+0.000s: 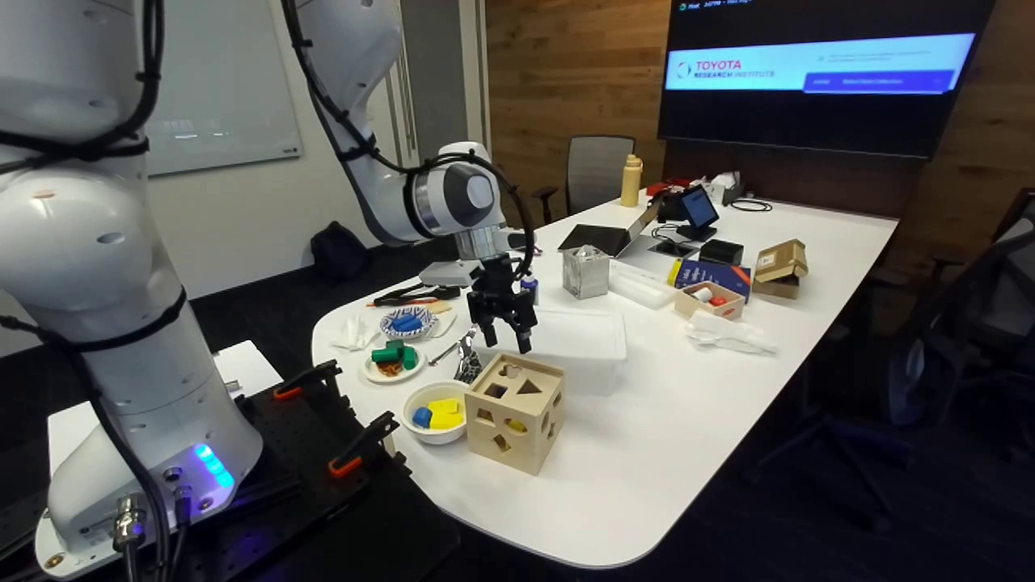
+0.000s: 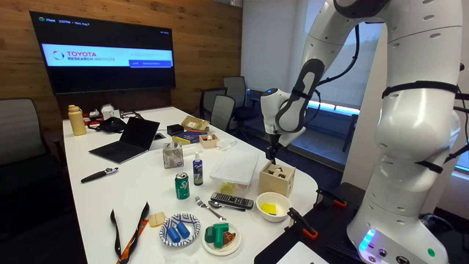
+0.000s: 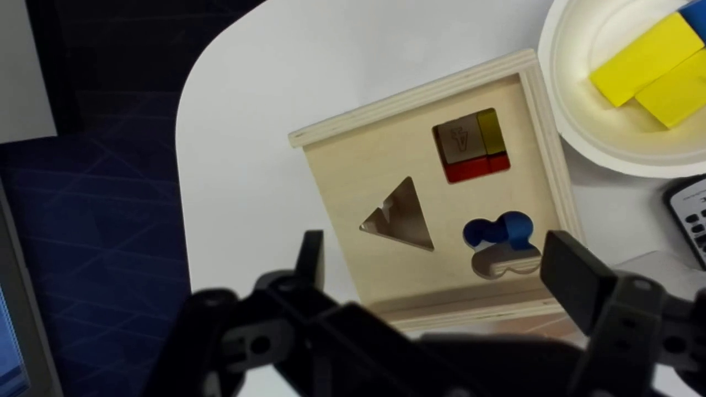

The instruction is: Open the lid on the box

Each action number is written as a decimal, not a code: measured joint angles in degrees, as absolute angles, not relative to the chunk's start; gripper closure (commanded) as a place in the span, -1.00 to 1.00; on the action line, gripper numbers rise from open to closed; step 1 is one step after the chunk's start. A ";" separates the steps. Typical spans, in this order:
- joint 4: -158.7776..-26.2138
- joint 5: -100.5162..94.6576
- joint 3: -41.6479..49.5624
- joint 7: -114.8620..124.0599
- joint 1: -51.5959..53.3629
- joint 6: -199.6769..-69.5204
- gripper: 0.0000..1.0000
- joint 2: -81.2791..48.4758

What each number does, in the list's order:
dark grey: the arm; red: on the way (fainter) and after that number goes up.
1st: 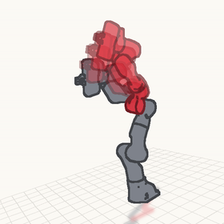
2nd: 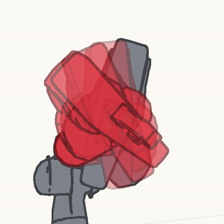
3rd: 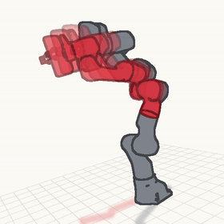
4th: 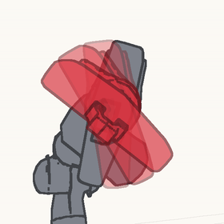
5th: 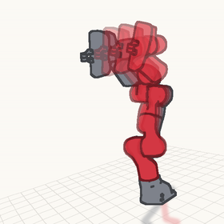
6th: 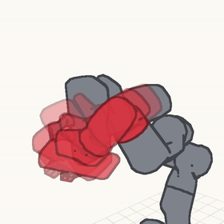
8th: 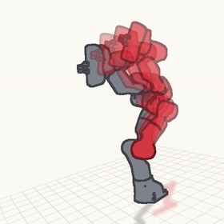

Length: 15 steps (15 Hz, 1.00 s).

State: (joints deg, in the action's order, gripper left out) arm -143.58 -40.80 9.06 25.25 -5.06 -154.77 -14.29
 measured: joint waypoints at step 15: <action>-137.99 -38.24 14.28 25.25 0.36 -158.89 -1.00 -25.73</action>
